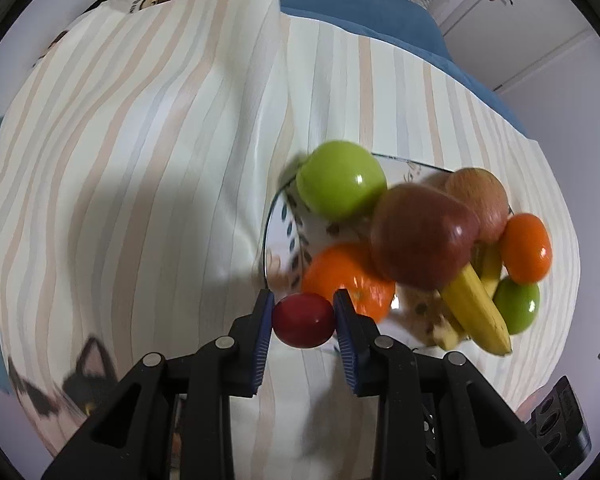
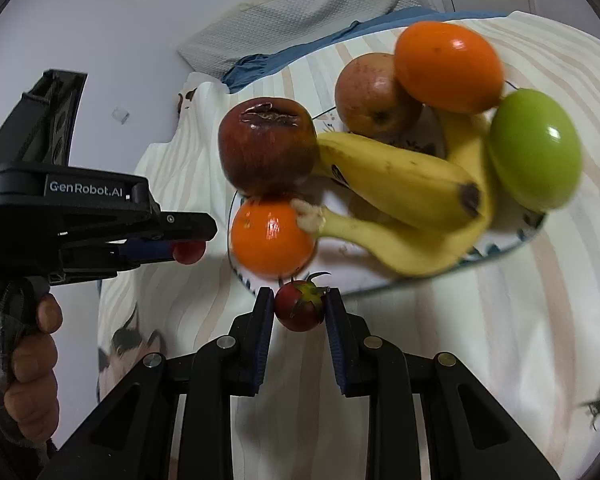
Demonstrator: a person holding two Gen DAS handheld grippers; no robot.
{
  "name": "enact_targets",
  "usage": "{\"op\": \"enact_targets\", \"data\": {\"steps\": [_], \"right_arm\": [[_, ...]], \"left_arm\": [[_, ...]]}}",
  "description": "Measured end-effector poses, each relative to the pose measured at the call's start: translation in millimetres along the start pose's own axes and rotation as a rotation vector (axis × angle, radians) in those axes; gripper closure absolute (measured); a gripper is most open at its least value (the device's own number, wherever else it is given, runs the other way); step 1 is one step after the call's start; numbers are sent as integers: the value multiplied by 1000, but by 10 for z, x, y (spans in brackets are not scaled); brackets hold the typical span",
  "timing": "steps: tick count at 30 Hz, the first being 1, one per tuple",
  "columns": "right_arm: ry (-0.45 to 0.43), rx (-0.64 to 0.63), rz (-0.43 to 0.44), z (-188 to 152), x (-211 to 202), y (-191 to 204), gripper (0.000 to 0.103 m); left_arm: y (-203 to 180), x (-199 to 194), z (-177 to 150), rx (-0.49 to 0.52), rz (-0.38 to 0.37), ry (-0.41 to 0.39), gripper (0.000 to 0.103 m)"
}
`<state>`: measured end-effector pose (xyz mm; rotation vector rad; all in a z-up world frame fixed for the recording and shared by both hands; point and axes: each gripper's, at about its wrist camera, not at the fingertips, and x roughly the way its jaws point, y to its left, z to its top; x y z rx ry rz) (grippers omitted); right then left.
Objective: Organize fruits
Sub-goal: 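Lower both cherry tomatoes onto the plate and open both grippers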
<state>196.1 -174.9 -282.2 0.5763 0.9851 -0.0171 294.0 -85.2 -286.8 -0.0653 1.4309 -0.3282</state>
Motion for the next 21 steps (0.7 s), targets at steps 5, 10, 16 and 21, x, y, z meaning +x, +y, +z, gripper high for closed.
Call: {"op": "enact_targets", "data": {"steps": [5, 10, 16, 21], "right_arm": [[8, -15, -22, 56, 195, 90, 75], [16, -44, -48, 51, 271, 165, 75], [23, -76, -69, 37, 310, 235, 74], [29, -82, -79, 53, 342, 251, 74]], "left_arm": [[34, 107, 182, 23, -14, 12, 75], [11, 232, 367, 39, -14, 10, 75], [49, 259, 403, 38, -24, 13, 74], [213, 212, 342, 10, -25, 20, 72]]}}
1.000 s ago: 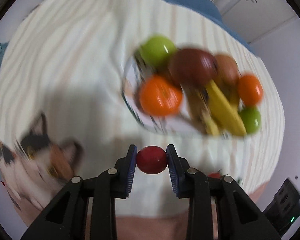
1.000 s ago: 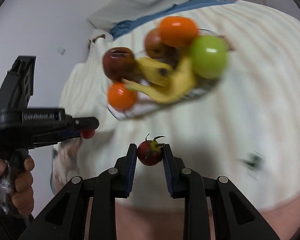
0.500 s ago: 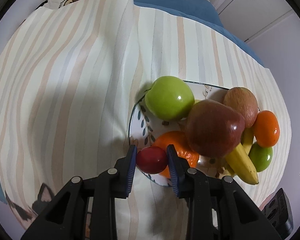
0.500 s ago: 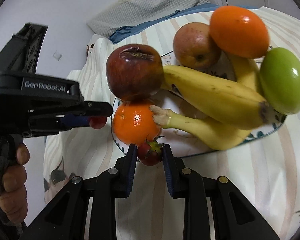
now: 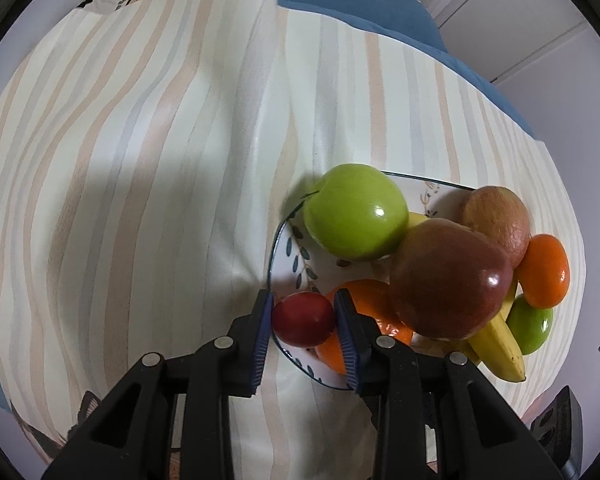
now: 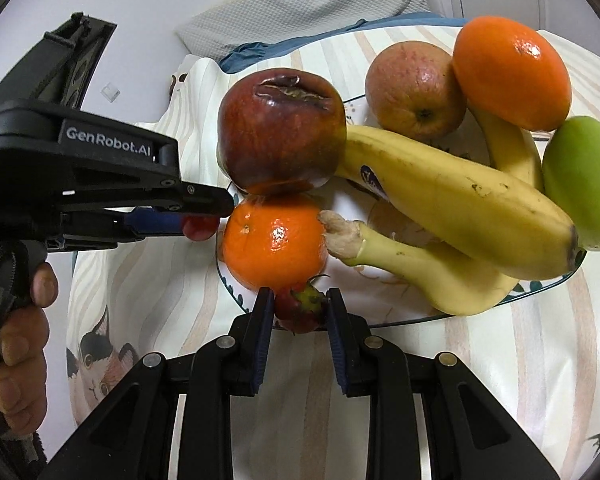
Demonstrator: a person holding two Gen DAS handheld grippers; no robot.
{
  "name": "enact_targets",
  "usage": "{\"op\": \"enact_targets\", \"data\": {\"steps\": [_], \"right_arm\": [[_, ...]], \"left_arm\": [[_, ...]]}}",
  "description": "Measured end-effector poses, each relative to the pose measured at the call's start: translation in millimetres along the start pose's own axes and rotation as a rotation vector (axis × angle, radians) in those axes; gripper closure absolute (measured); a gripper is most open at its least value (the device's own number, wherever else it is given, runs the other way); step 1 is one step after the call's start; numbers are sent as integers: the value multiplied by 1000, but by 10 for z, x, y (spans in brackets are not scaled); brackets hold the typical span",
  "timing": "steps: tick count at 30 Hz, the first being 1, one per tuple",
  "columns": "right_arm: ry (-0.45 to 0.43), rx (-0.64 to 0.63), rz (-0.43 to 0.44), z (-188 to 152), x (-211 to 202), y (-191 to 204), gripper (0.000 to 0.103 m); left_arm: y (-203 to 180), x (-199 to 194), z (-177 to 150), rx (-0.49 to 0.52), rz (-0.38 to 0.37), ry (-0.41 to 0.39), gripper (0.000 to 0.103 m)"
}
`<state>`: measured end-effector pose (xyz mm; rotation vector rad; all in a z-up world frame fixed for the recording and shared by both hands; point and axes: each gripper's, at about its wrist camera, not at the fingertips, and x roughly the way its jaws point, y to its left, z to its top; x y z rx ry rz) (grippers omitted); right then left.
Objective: Organize fruits
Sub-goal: 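Lower both cherry tomatoes onto the plate and open both grippers, then lift both open grippers back from the plate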
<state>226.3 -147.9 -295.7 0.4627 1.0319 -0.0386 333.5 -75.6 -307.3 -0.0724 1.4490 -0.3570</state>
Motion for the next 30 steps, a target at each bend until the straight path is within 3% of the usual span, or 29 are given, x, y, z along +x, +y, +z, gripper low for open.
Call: {"op": "enact_targets", "data": {"steps": [2, 7, 10, 15, 19, 24, 30], "right_arm": [[2, -5, -1, 1, -17, -11, 71], [-4, -7, 4, 18, -69, 10, 44], [3, 0, 11, 13, -134, 1, 40], [12, 0, -11, -13, -383, -24, 23], [16, -7, -93, 13, -646, -93, 8], [-5, -15, -183, 127, -946, -144, 3], [-53, -45, -260, 235, -1377, -180, 2]], "left_arm": [[36, 14, 7, -12, 5, 6, 69], [110, 5, -3, -47, -1, 26, 62], [117, -71, -53, -51, 17, 22, 58], [78, -323, -236, -6, 90, -45, 36], [5, -520, -492, 42, 146, -88, 26], [-57, -742, -847, 83, 206, -123, 9], [-206, -993, -1131, 101, 252, -185, 2]]}}
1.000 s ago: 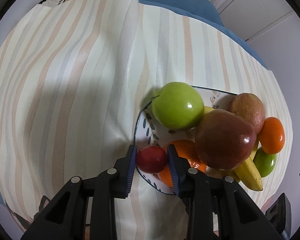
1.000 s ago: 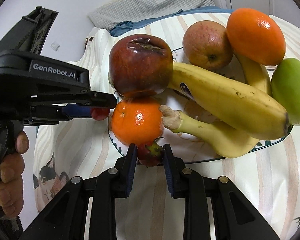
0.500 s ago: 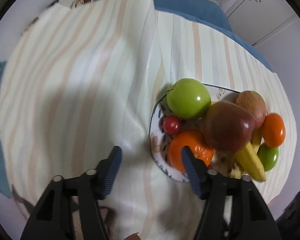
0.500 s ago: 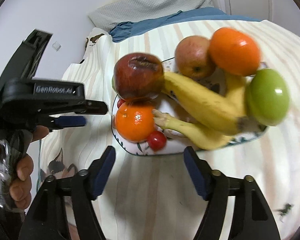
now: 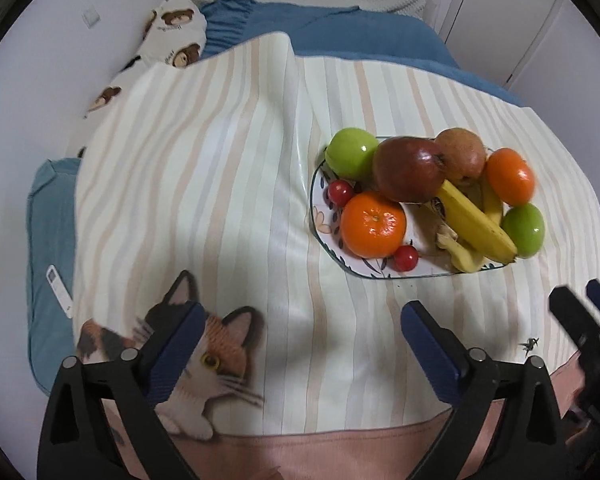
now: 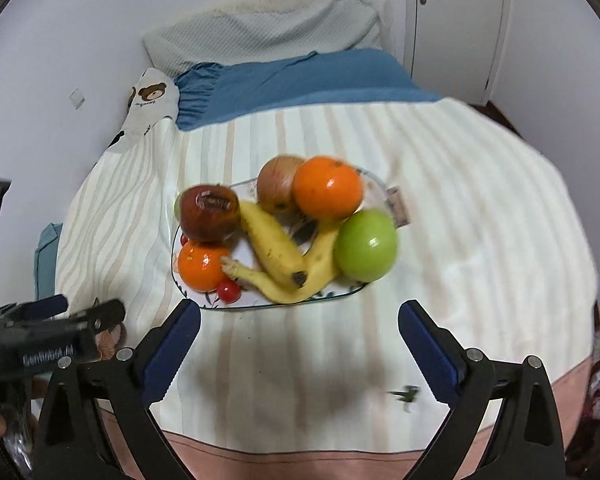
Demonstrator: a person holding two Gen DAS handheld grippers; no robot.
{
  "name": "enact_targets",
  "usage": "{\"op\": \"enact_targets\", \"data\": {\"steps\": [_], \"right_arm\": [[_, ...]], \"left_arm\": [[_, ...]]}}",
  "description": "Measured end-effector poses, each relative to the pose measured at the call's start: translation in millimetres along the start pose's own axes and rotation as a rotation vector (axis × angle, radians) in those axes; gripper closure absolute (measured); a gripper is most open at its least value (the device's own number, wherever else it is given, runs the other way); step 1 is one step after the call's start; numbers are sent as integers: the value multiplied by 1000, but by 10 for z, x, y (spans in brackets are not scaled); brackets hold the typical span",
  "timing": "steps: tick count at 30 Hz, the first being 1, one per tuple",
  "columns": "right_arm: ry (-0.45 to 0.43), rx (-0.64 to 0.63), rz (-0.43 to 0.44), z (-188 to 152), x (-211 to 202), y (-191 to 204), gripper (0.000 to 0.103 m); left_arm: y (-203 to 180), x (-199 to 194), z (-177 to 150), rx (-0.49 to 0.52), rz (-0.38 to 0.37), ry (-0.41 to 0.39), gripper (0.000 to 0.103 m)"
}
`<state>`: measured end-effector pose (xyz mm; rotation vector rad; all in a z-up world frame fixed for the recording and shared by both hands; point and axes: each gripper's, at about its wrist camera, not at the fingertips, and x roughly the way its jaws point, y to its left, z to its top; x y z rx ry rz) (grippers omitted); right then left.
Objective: Organize fruits
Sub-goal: 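Lift both open grippers back from the plate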
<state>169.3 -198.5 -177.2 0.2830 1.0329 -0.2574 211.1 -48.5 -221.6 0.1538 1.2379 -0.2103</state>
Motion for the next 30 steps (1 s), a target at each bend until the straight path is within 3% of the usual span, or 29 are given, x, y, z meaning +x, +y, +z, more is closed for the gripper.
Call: {"op": "enact_targets", "data": {"steps": [10, 19, 30], "right_arm": [[-33, -16, -82, 82, -439, -168, 1], [-56, -33, -76, 49, -791, -222, 1], [-162, -72, -47, -84, -1891, -272, 1]], "left_arm": [[-92, -432, -66, -2, 35, -93, 1], [-196, -766, -178, -11, 39, -131, 1], [-335, -1740, -508, -13, 30, -250, 1]]}}
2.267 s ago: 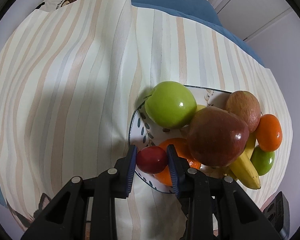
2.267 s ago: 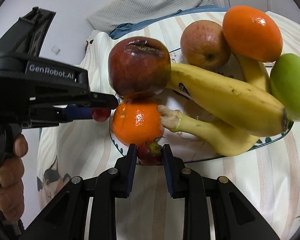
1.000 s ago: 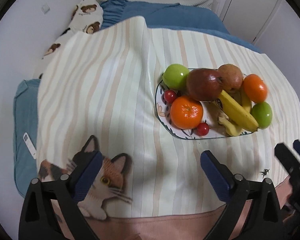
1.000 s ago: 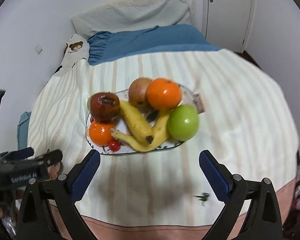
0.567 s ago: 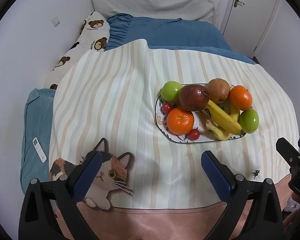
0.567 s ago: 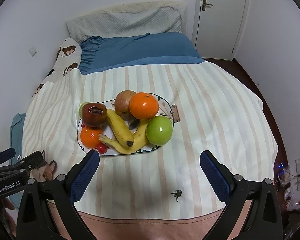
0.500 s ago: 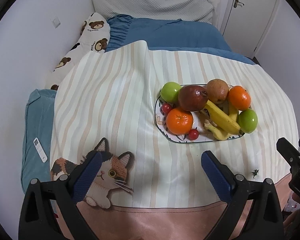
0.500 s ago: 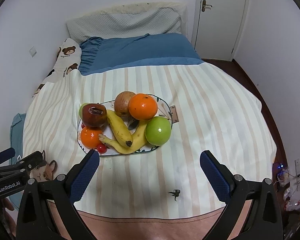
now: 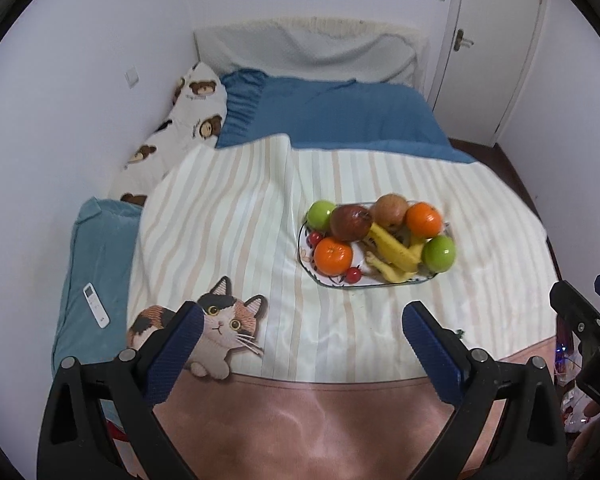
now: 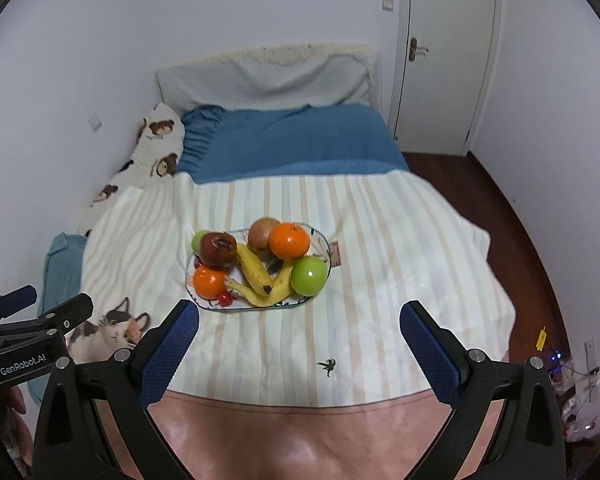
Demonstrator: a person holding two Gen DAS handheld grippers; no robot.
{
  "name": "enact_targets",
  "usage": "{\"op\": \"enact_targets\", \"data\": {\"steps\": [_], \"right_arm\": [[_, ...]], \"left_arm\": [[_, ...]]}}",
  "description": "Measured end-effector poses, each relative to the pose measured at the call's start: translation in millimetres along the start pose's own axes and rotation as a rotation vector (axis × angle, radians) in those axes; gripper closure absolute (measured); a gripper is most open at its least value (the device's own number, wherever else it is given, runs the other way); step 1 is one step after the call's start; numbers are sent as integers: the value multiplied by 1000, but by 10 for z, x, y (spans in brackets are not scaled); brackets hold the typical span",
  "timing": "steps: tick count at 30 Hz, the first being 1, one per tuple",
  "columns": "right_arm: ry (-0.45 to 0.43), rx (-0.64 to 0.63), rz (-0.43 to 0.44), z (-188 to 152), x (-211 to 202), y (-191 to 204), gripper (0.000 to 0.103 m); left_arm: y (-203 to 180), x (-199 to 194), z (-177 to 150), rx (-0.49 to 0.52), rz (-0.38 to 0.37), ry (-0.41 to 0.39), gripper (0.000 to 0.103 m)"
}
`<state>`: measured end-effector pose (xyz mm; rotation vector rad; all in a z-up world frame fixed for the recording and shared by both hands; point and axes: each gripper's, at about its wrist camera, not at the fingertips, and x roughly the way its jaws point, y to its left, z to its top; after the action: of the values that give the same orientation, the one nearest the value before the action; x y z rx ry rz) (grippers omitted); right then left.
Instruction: Organize fruits
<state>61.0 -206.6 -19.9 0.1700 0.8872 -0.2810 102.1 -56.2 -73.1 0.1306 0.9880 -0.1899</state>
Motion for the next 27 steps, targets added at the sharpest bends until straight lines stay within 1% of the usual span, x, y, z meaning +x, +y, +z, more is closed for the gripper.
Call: {"op": "enact_targets", "data": {"steps": [6, 10, 14, 18, 21, 27], "right_arm": [[-50, -3, 26, -19, -623, -4, 1], [-73, -8, 40, -62, -938, -2, 1], [-87, -14, 48, -113, -1157, -10, 1], [-88, -13, 52, -161, -1270, -36, 1], [-75, -5, 59, -196, -1288, -65, 1], [-61, -8, 67, -211, -1189, -98, 0]], "left_arm": [[-46, -461, -95, 11, -17, -37, 1], [-73, -720, -183, 15, -16, -61, 1], [-73, -913, -254, 15, -7, -87, 1], [-83, -1044, -306, 15, -3, -105, 1], [-81, -1071, -325, 11, 3, -114, 1], [-103, -986, -338, 10, 0, -90, 1]]}}
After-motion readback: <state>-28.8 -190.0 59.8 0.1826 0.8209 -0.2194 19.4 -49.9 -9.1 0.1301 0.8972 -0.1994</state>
